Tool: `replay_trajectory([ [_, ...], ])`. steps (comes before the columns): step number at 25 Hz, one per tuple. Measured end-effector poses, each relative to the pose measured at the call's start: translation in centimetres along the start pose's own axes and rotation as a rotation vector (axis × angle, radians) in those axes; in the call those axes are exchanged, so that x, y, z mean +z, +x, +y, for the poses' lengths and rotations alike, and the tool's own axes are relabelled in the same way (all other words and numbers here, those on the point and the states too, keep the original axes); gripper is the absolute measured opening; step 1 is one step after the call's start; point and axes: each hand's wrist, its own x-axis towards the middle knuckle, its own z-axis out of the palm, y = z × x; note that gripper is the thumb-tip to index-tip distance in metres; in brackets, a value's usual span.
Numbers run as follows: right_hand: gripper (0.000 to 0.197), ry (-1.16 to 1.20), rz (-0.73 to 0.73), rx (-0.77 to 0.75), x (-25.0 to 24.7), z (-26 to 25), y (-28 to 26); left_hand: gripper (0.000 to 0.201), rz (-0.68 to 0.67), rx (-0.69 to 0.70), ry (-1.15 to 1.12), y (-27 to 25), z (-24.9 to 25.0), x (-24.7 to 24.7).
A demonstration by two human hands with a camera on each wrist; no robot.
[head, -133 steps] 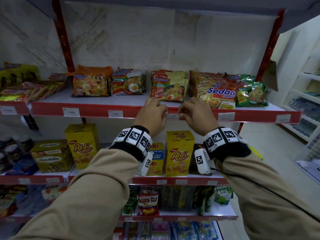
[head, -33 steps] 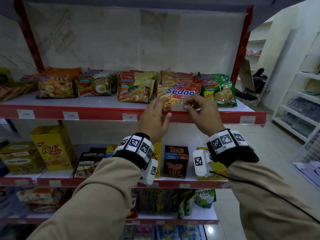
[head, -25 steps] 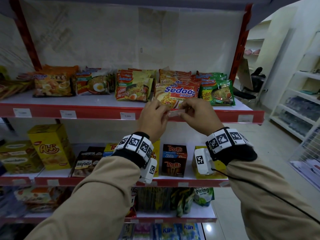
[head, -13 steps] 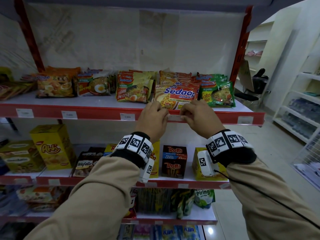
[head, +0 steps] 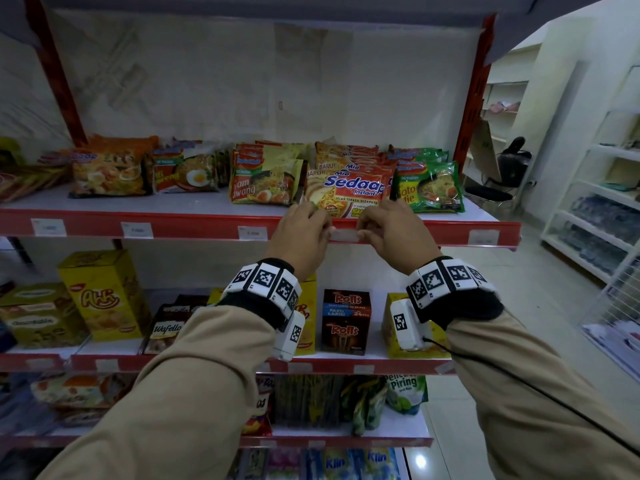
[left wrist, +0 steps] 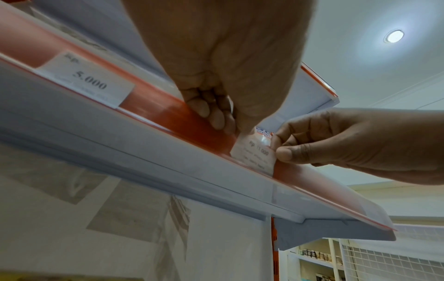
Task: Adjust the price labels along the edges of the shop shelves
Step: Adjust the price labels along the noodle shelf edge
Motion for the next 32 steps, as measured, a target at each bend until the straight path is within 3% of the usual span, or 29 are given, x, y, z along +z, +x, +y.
replay_trajectory([
  [13,0.018,0.047,0.081,0.058,0.4,-0.4,-0.6,0.013,-0.034,0.002,-0.048,0.1,-0.6,-0.5],
  [17,0.021,-0.064,0.082,0.078,0.1,-0.2,-1.2,0.01,-0.027,0.039,0.035,0.1,-0.3,-0.7],
  [21,0.026,-0.172,0.065,0.143,-1.4,1.6,-1.8,0.022,0.057,0.065,0.225,0.0,0.3,-1.1],
  [26,0.028,-0.211,0.059,0.18,-2.8,4.3,-2.7,0.025,0.014,0.149,0.26,1.7,3.2,-0.7],
  [32,0.032,-0.232,0.064,0.219,-4.8,9.4,-4.4,0.036,-0.069,0.279,0.163,3.4,9.6,3.7],
])
